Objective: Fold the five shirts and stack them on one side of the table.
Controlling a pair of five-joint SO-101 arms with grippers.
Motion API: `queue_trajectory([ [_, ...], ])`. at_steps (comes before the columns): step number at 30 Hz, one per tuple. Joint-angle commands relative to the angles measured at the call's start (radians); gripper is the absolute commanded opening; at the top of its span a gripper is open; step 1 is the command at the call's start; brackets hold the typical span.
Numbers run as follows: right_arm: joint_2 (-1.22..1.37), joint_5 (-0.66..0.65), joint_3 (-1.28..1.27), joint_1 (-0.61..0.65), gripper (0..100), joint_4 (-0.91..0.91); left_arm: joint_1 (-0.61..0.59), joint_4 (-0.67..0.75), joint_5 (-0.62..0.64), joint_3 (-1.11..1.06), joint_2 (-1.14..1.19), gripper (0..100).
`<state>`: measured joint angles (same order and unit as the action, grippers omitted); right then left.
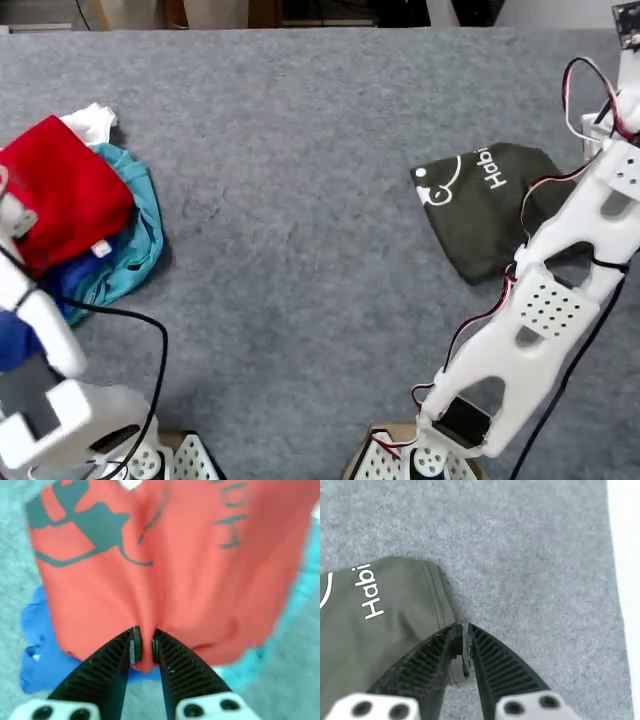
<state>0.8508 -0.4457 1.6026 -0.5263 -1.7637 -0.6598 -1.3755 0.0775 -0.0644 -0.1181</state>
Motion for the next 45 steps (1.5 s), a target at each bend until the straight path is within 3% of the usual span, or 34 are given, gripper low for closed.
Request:
queue_trajectory([
  [1, -0.079, 0.006, 0.03, 0.012, 3.4, -0.025, 0.149, -0.061, 0.009, 0.063, -0.17, 2],
  [5, -0.107, 0.006, 0.03, 0.012, 3.4, -0.025, 0.391, -0.118, 0.009, 0.058, -0.375, 2],
  [8, -0.128, 0.006, 0.03, 0.012, 3.4, -0.025, 0.641, -0.164, 0.018, 0.034, -0.487, 2],
  [13, -0.203, -0.044, -0.091, -0.002, 3.4, -0.025, 1.048, -0.126, 0.038, -0.114, -0.572, 2],
  [17, -0.328, -0.097, -0.295, -0.004, 3.2, -0.025, 1.241, -0.097, -0.083, -0.241, -0.572, 3],
  [21, -0.473, -0.161, -0.503, 0.013, 3.4, -0.023, 1.318, -0.101, -0.068, -0.342, -0.579, 22],
  [24, -0.572, -0.209, -0.65, 0.053, 4.7, -0.023, 1.274, -0.141, 0.005, -0.322, -0.582, 27],
  [29, -0.723, -0.219, -0.857, 0.165, 21.7, -0.023, 1.071, -0.299, 0.008, -0.126, -0.582, 28],
  [33, -0.835, -0.258, -1.027, 0.344, 23.1, -0.023, 0.732, -0.364, 0.008, -0.012, -0.582, 28],
  [39, -0.895, -0.256, -1.331, 0.733, 23.1, -0.018, 0.19, -0.362, -0.015, -0.107, -0.581, 28],
  [45, -0.892, -0.285, -1.497, 1.046, 23.1, 0.112, -0.097, -0.359, -0.229, -0.293, -0.582, 28],
])
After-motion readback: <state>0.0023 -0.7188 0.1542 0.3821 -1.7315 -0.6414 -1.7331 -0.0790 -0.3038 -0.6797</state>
